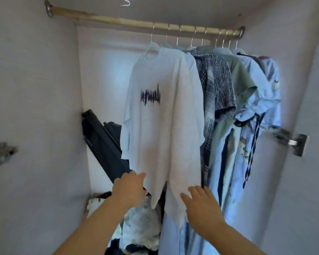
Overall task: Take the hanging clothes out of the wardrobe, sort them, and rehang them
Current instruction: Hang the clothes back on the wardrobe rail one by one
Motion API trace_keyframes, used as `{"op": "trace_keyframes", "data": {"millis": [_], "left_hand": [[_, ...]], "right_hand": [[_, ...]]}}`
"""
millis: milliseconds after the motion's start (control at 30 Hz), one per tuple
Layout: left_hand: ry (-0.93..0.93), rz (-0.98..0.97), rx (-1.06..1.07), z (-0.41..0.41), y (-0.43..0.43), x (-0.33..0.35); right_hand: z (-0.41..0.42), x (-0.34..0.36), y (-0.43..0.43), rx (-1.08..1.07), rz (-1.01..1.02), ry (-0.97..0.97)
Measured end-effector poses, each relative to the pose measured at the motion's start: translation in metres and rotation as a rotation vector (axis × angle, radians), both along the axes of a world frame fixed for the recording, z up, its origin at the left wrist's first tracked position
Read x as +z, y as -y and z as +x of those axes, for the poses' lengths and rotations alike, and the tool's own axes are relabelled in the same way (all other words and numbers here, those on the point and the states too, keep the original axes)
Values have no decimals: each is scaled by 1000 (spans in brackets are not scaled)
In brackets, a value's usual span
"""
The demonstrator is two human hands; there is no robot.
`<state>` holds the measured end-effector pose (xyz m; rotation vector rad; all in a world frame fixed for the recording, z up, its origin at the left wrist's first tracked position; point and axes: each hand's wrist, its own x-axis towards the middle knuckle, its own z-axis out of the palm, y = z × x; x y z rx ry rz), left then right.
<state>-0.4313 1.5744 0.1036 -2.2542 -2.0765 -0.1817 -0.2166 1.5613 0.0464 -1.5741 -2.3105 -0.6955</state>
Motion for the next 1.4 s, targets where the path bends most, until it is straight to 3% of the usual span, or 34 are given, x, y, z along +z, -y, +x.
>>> {"op": "trace_keyframes", "data": {"millis": [267,533,767,1033,1233,1400], "left_hand": [[29,-94,-250,54,91,-59],[-103,-134,-607,122,202,-94],[-75,-220,-1003,158,360,-127],[-150,-240,-1517,195,584,-142],[-230,-251,-1898,186,796,-145],[-267,-261,-2178,126,991,-145]], "right_hand": [[75,-70,146,-323,-227,-156],[98,-96,346,-760,-252,-277],[51,-99,566,-1168,-388,-395],[-26,-107,824,-1620,-218,-566],[-128,-104,1020,-2006,-148,-657],[-251,-99,1174,-2300,-106,-727]]}}
